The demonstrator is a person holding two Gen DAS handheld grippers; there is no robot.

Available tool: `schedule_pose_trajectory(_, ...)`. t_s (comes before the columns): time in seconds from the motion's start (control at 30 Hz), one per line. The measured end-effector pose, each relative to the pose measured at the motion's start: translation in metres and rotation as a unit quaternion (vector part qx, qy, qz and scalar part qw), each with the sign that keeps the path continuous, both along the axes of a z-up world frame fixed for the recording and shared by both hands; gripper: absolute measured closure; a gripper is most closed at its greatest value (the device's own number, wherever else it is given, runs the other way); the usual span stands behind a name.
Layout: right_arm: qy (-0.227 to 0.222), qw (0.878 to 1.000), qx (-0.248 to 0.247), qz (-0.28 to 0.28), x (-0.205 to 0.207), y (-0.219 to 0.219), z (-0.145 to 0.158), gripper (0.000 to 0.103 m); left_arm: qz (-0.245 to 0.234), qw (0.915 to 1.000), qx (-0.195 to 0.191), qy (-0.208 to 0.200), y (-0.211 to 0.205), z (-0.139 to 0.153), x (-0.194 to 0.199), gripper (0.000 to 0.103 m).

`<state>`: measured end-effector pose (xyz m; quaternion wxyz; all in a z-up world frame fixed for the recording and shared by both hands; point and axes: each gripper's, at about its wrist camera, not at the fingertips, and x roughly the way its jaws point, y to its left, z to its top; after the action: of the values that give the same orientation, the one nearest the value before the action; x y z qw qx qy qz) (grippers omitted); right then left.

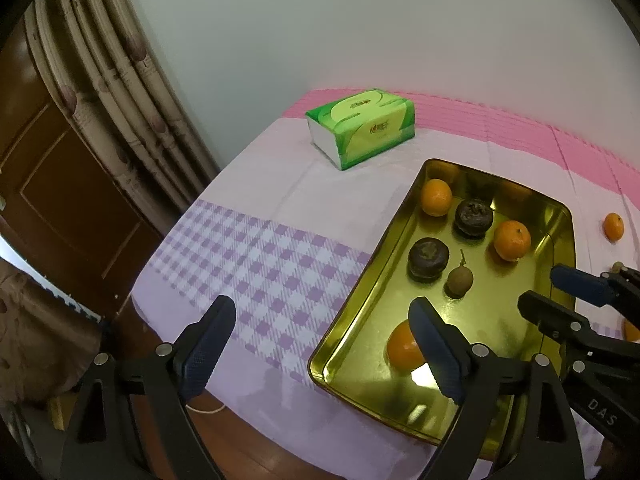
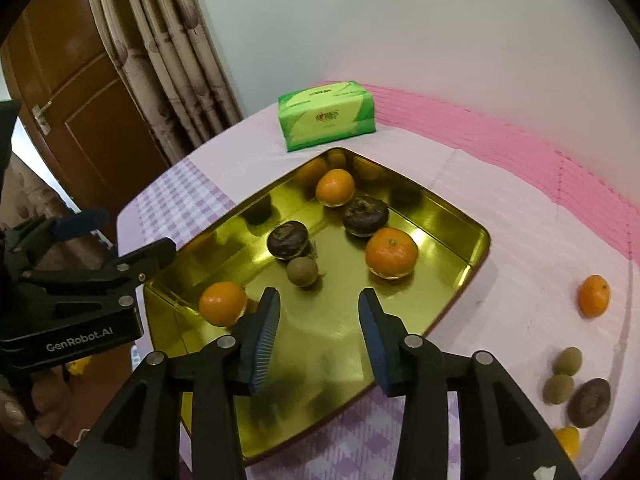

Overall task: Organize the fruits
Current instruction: 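Move both grippers back toward the remaining fruit pile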

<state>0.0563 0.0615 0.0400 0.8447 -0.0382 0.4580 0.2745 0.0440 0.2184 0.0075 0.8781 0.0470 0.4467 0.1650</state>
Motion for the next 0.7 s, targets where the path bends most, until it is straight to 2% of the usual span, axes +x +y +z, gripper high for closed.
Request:
schedule_pose_trajectory(0.17, -0.020, 1.000, -0.020, -0.005, -0.006, 0.000, 0.008, 0.060, 0.002, 1.0000, 0.001, 0.000, 0.000, -0.001, 0.000, 0.014)
schedule_pose_trajectory(0.33, -0.041, 0.998, -0.039, -0.012, -0.013, -0.005, 0.015, 0.047, 0.000, 1.0000, 0.005, -0.002, -0.002, -0.001, -0.001, 0.014)
schedule_pose_trajectory(0.47, -0.059, 0.997, -0.041, -0.028, -0.028, -0.026, 0.021, 0.037, -0.016, 0.9998, 0.013, -0.009, -0.009, -0.001, -0.005, 0.014)
schedule_pose_trajectory(0.53, -0.072, 0.995, -0.035, -0.052, -0.040, -0.055, 0.025, 0.033, -0.035, 0.9991, 0.017, -0.019, -0.017, 0.002, -0.008, 0.014)
schedule_pose_trajectory(0.7, -0.077, 0.985, -0.047, -0.144, -0.065, -0.150, 0.019, 0.032, -0.105, 0.9936, 0.007, -0.041, -0.042, 0.010, -0.018, 0.014)
